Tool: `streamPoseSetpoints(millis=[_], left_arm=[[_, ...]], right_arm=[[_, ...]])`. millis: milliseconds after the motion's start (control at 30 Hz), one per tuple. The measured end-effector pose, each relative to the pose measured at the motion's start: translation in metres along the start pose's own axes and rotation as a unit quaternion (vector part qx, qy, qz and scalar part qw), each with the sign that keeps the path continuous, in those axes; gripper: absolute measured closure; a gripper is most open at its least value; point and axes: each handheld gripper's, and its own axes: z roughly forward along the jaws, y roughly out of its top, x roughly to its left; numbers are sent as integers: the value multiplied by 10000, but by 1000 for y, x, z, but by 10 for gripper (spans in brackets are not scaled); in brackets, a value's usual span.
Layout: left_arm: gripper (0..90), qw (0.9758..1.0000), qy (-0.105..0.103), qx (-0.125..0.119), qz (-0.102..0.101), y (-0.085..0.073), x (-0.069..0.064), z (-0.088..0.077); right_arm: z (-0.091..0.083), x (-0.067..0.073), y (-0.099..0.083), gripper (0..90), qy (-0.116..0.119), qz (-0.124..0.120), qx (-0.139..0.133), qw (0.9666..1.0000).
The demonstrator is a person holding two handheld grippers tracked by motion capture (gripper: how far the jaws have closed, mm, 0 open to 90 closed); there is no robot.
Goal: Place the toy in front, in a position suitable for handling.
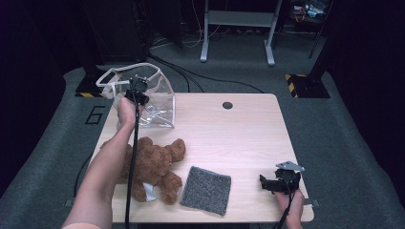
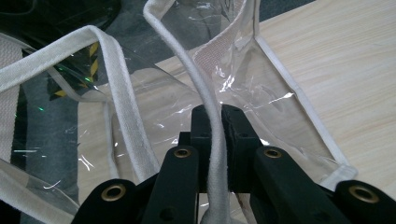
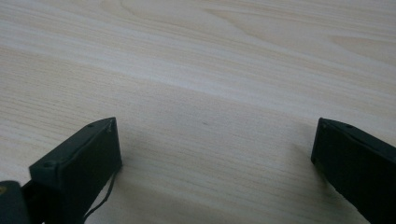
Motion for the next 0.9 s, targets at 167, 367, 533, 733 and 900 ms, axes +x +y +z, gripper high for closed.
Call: streamPoseSetpoints(millis=[167, 367, 533, 733, 900], left_arm=[[836, 9999, 87, 44, -78, 0, 10, 0], [829, 9999, -18, 1, -168, -2, 17, -1], [654, 9992, -163, -227, -288, -8, 17, -7], [403, 9963, -602, -419, -451, -14, 21, -24], [271, 9945, -699, -674, -385, -18, 19, -42]], right_arm=[[0, 0, 0, 7, 4, -1, 1, 10000], [0, 0, 0, 7, 2, 1, 1, 10000], [0, 0, 0, 7, -4, 2, -3, 10000], [0, 0, 0, 7, -3, 0, 0, 10000], [0, 0, 0, 8, -2, 2, 3, 10000]])
